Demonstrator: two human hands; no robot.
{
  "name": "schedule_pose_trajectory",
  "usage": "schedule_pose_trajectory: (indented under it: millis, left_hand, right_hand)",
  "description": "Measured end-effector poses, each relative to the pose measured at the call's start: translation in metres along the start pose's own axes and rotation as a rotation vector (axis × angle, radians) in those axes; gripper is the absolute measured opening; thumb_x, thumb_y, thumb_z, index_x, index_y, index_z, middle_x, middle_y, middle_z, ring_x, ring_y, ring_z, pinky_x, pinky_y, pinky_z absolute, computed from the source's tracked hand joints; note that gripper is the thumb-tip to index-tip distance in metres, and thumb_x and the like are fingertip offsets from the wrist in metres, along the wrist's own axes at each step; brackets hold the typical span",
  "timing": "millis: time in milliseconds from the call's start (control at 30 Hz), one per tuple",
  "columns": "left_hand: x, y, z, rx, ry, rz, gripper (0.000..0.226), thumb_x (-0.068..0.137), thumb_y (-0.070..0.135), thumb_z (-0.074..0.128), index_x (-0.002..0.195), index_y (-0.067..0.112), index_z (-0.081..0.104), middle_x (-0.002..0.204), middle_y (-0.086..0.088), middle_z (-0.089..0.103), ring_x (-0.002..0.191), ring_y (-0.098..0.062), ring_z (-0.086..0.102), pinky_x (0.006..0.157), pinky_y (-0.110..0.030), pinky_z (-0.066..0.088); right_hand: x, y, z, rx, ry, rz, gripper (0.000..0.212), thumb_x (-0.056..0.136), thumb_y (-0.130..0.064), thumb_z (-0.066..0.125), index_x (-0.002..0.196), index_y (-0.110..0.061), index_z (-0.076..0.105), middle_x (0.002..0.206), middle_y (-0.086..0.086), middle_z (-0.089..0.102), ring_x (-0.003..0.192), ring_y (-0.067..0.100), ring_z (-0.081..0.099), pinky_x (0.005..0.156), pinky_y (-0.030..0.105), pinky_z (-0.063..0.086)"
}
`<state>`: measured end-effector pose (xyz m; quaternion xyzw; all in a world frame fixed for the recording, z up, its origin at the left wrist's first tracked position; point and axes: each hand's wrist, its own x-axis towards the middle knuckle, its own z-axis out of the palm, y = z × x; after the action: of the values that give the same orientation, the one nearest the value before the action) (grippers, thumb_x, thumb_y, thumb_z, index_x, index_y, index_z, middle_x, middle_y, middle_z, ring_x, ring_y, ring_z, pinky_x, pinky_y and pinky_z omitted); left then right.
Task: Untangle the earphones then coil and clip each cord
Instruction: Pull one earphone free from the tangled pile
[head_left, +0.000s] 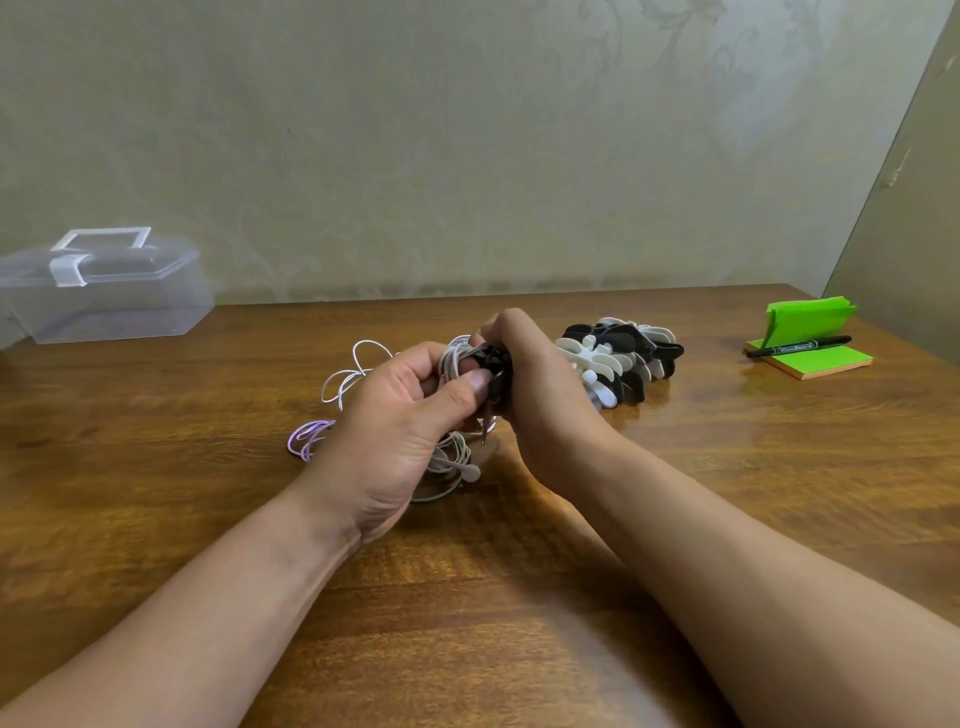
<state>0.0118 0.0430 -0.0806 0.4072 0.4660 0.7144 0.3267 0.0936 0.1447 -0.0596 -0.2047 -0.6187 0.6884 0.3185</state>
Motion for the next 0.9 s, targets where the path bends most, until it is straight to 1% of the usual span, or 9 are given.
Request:
schedule_pose_trajectory:
  millis: [133,267,333,433,533,600,700,833,900]
  left_hand:
    - [-0.003,0.001,0.000,0.028,-0.021,0.000,0.007,0.088,0.014,0.075,0.092,0.015,0.070,0.092,-0.009,0.071,0.085,-0.020,0.065,0.072,-0.030,0.057]
    - [-0.006,0.001,0.002,0.033,-0.029,0.005,0.006,0.084,0.011,0.068,0.088,0.011,0.064,0.083,-0.007,0.067,0.073,-0.012,0.062,0.064,-0.020,0.053]
    - [-0.006,0.001,0.003,0.050,-0.033,0.017,0.005,0.085,0.011,0.067,0.087,0.011,0.063,0.083,-0.006,0.068,0.072,-0.011,0.063,0.064,-0.020,0.054]
    - [-0.005,-0.001,0.003,0.112,-0.009,0.045,0.006,0.085,0.015,0.068,0.089,0.012,0.065,0.084,-0.003,0.071,0.072,-0.010,0.065,0.063,-0.023,0.054]
    - [-0.004,-0.003,0.006,0.134,0.024,0.075,0.005,0.087,0.017,0.069,0.092,0.016,0.071,0.091,-0.004,0.074,0.081,-0.013,0.068,0.069,-0.026,0.056]
    - [-0.003,-0.005,0.009,0.146,0.041,0.095,0.005,0.088,0.018,0.069,0.092,0.018,0.072,0.092,-0.002,0.074,0.085,-0.013,0.068,0.073,-0.026,0.055]
    - [-0.003,-0.005,0.012,0.148,0.052,0.106,0.003,0.090,0.015,0.068,0.093,0.016,0.070,0.091,-0.003,0.073,0.086,-0.014,0.066,0.077,-0.027,0.055]
    - [-0.004,-0.002,0.014,0.065,0.077,0.053,0.005,0.089,0.013,0.067,0.094,0.012,0.069,0.088,-0.002,0.071,0.080,-0.010,0.064,0.070,-0.020,0.055]
    - [-0.005,-0.001,0.011,0.051,0.087,0.019,0.006,0.089,0.015,0.067,0.094,0.012,0.069,0.087,-0.001,0.070,0.076,-0.008,0.063,0.065,-0.022,0.055]
  right_hand:
    - [-0.003,-0.001,0.000,0.031,0.020,0.043,0.025,0.092,-0.026,0.049,0.068,-0.021,0.048,0.063,0.001,0.044,0.060,0.017,0.043,0.060,0.034,0.034]
    - [-0.007,-0.003,-0.001,0.036,0.012,0.086,0.031,0.093,-0.025,0.048,0.062,-0.021,0.046,0.057,0.000,0.043,0.052,0.016,0.042,0.055,0.031,0.032]
    - [-0.007,-0.004,-0.001,0.044,0.024,0.100,0.027,0.092,-0.023,0.049,0.065,-0.019,0.046,0.057,0.000,0.043,0.055,0.018,0.042,0.055,0.031,0.033]
    - [-0.006,-0.004,0.000,0.022,0.068,0.064,0.016,0.090,-0.021,0.051,0.075,-0.017,0.047,0.061,0.000,0.041,0.070,0.023,0.039,0.065,0.038,0.033]
    - [-0.005,-0.005,0.003,0.001,0.098,0.024,0.009,0.084,-0.025,0.052,0.079,-0.017,0.050,0.070,0.005,0.040,0.077,0.023,0.036,0.070,0.042,0.030]
    - [-0.005,-0.006,0.002,0.002,0.094,0.005,0.015,0.074,-0.032,0.052,0.081,-0.019,0.053,0.078,0.006,0.043,0.078,0.024,0.037,0.072,0.044,0.031]
    - [-0.004,-0.005,0.002,-0.011,0.119,-0.039,0.020,0.070,-0.033,0.050,0.082,-0.017,0.053,0.081,0.007,0.041,0.078,0.024,0.034,0.070,0.044,0.029]
    - [0.000,-0.001,0.003,-0.027,0.152,-0.101,0.018,0.071,-0.035,0.049,0.076,-0.018,0.054,0.081,0.008,0.043,0.079,0.026,0.035,0.072,0.048,0.030]
    - [0.000,-0.001,0.003,-0.066,0.153,-0.123,0.017,0.073,-0.039,0.051,0.072,-0.022,0.053,0.079,0.007,0.045,0.080,0.026,0.040,0.073,0.048,0.033]
